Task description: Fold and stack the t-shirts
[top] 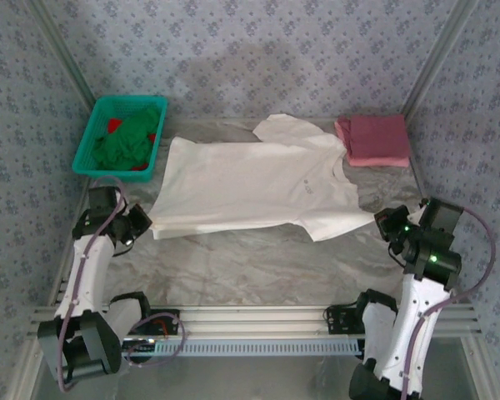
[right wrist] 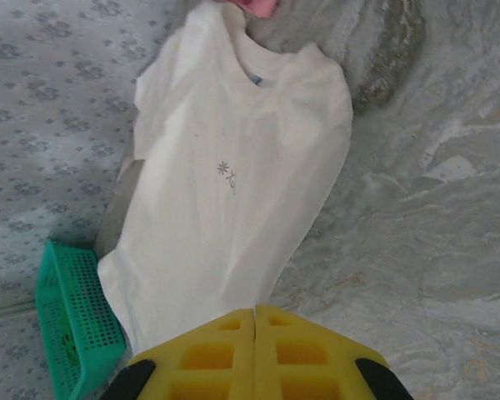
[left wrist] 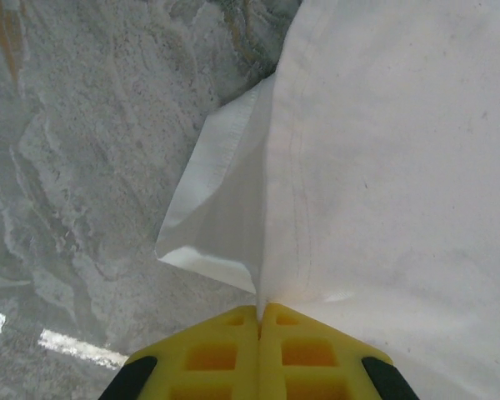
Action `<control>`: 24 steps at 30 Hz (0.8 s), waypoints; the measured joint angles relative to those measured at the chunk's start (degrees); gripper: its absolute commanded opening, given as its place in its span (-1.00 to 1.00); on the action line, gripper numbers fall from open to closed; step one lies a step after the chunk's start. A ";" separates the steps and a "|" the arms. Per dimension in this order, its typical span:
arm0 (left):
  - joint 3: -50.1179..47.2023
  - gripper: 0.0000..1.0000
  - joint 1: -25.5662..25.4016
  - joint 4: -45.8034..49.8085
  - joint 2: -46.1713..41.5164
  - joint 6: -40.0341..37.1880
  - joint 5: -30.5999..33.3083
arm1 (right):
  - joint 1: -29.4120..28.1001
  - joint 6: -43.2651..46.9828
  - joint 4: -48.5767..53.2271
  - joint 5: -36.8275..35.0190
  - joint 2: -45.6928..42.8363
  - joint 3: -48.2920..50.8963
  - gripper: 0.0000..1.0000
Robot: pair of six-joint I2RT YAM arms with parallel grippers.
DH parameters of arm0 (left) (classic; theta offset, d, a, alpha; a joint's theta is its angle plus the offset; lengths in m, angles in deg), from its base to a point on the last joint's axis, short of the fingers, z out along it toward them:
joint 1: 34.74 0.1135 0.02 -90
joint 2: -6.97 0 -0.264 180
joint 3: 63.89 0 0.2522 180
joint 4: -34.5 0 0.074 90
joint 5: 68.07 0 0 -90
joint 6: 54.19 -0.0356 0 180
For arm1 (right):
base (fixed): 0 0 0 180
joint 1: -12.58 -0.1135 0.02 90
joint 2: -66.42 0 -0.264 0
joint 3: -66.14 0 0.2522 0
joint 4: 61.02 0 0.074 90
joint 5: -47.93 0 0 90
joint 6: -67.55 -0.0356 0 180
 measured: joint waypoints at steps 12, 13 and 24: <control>4.35 -1.00 0.02 6.82 -6.73 1.11 -1.40 | -0.61 1.79 6.99 -5.25 -0.26 -10.38 -1.00; 5.84 -1.00 0.00 7.54 -6.97 1.11 -1.40 | -0.61 2.21 6.93 -5.79 0.31 -12.81 -1.00; 4.02 -1.00 0.02 5.35 -4.63 0.85 -2.49 | -1.05 2.73 0.44 -4.66 3.34 -2.10 -1.00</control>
